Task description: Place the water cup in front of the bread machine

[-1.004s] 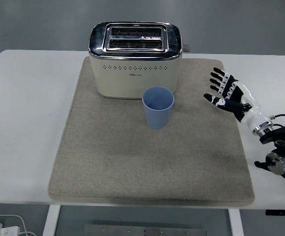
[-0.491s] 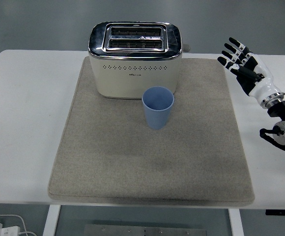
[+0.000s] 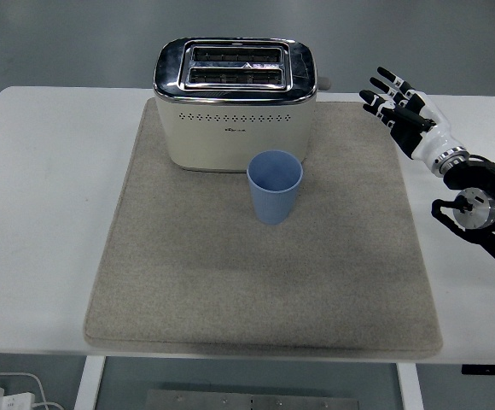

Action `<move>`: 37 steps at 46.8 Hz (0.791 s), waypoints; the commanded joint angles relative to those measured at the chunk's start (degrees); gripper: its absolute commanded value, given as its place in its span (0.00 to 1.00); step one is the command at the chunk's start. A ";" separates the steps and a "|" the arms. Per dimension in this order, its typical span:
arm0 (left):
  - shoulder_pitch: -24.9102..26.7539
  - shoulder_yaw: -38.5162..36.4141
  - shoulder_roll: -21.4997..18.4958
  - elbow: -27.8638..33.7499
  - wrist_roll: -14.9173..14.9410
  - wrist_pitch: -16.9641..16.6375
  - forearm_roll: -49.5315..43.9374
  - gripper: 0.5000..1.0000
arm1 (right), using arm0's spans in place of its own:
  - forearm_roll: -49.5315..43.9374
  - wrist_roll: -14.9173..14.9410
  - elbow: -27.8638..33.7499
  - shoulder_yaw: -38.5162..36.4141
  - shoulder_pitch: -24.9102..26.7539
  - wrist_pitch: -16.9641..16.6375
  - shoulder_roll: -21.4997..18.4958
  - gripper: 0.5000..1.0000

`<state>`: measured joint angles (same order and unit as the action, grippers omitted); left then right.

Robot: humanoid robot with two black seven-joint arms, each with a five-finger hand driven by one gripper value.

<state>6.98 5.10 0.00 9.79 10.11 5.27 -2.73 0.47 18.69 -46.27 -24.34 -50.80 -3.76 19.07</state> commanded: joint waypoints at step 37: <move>-0.22 0.00 0.00 -0.12 0.00 0.01 0.00 1.00 | 0.06 -0.32 7.86 -12.13 -0.09 1.04 -9.58 0.86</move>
<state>6.85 5.10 0.00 9.67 10.11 5.27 -2.73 0.61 18.36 -38.46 -35.58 -50.99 -2.69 9.50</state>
